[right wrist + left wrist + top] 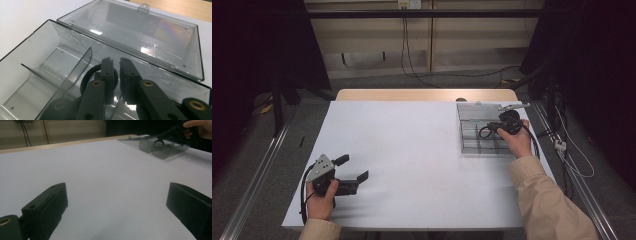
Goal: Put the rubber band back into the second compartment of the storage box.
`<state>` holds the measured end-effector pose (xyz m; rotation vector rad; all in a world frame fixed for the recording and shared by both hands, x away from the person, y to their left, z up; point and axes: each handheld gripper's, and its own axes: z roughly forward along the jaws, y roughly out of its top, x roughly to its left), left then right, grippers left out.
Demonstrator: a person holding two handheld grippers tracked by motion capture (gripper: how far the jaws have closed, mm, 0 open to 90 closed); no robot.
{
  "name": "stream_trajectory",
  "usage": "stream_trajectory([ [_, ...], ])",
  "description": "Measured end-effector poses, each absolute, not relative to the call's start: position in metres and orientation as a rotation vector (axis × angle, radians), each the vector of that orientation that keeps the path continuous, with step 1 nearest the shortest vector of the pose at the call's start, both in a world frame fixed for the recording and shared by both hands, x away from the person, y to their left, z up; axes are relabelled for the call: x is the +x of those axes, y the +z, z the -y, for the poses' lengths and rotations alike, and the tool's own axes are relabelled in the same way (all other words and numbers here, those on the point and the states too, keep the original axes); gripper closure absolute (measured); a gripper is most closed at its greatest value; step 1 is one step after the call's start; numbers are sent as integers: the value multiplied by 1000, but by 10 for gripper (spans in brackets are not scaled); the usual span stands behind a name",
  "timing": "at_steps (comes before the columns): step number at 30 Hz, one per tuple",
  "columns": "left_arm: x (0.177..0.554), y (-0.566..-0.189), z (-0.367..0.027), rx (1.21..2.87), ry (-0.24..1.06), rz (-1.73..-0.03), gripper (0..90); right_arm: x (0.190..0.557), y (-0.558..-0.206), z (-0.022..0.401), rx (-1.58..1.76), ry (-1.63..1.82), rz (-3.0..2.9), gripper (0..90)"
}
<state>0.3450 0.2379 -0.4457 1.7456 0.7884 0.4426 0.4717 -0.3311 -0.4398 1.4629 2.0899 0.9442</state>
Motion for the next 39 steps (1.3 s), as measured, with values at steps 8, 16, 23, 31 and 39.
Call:
stream_trajectory([
  [8, 345, -446, -238, 1745, 443, -788, 36, 470, -438, 329, 1452, 953, -2099, 787],
  [16, 345, -445, -239, 1744, 444, -788, 36, 468, -437, 328, 1461, 975, -2094, 709],
  [23, 345, -446, -239, 1741, 446, -792, 36, 460, -433, 329, 1491, 1054, -2054, 517],
  [31, 345, -445, -238, 1742, 439, -786, 36, 445, -426, 327, 1496, 1139, -2048, 340],
  [39, 345, -445, -239, 1741, 443, -784, 36, 426, -416, 316, 1450, 1205, -2051, 260],
])
